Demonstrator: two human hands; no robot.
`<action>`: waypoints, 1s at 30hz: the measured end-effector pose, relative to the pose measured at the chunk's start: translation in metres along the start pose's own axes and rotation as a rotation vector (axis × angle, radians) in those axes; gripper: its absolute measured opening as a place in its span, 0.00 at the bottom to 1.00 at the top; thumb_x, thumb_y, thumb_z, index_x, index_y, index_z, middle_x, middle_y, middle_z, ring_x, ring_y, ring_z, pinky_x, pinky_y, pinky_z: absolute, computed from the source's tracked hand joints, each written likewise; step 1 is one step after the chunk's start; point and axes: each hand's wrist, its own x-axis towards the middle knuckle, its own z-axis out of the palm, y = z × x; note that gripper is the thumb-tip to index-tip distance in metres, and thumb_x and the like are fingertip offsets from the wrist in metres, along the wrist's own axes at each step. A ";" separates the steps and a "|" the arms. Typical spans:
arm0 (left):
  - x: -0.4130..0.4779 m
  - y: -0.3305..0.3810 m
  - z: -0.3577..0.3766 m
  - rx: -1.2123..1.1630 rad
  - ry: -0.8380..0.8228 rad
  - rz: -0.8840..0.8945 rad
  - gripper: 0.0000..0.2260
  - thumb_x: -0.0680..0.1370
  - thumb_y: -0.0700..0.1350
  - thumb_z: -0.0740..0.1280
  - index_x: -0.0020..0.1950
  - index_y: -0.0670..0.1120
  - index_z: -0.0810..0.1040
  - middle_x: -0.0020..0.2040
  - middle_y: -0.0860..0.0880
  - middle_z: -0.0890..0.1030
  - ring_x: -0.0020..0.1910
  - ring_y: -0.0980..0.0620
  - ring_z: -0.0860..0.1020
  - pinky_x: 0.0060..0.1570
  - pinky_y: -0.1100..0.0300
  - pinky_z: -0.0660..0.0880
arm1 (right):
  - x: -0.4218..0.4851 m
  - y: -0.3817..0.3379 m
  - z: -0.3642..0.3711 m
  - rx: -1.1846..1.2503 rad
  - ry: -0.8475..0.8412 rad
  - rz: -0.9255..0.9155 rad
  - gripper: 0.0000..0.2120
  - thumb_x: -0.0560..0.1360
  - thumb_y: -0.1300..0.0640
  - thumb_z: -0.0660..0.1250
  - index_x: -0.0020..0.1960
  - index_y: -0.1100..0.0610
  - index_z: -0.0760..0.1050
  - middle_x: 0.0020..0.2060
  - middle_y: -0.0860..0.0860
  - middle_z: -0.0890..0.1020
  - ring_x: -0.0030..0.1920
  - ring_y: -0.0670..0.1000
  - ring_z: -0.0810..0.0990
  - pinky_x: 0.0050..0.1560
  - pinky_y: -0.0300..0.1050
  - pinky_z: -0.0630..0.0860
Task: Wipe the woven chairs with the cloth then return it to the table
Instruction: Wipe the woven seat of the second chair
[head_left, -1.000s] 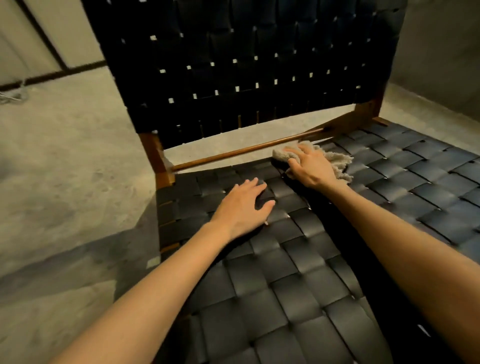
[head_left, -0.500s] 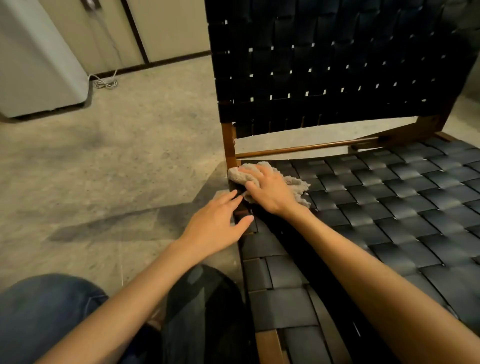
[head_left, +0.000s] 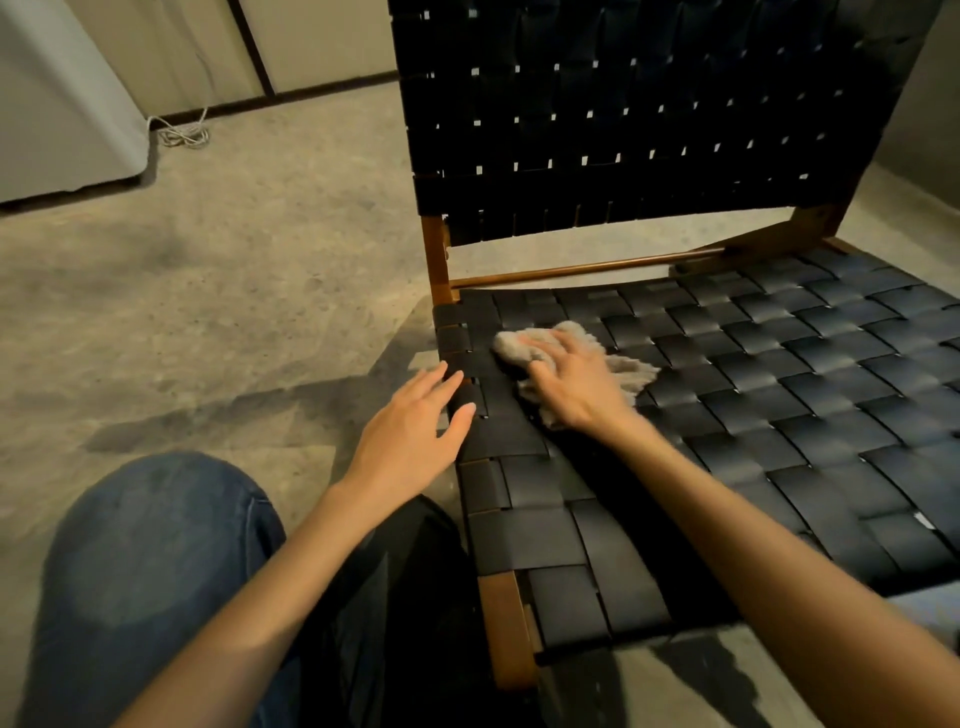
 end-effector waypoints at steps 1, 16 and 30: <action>-0.002 0.000 -0.001 -0.015 -0.001 -0.004 0.24 0.80 0.59 0.54 0.75 0.54 0.60 0.76 0.55 0.58 0.75 0.58 0.54 0.69 0.58 0.55 | -0.006 -0.014 0.007 0.025 0.002 -0.036 0.20 0.80 0.51 0.55 0.71 0.49 0.68 0.69 0.54 0.68 0.69 0.53 0.64 0.69 0.49 0.59; -0.018 0.021 -0.006 -0.039 -0.036 -0.015 0.23 0.81 0.56 0.55 0.75 0.55 0.60 0.77 0.53 0.56 0.76 0.54 0.51 0.71 0.52 0.57 | -0.065 0.055 -0.058 -0.200 0.002 0.288 0.22 0.79 0.48 0.58 0.72 0.47 0.66 0.73 0.54 0.63 0.71 0.58 0.60 0.70 0.53 0.57; -0.019 0.012 -0.021 -0.110 -0.066 0.112 0.18 0.83 0.46 0.54 0.73 0.54 0.65 0.76 0.54 0.60 0.74 0.55 0.56 0.69 0.61 0.51 | -0.128 -0.026 -0.027 -0.071 0.002 0.061 0.23 0.76 0.44 0.58 0.71 0.39 0.64 0.73 0.47 0.62 0.70 0.51 0.60 0.66 0.49 0.63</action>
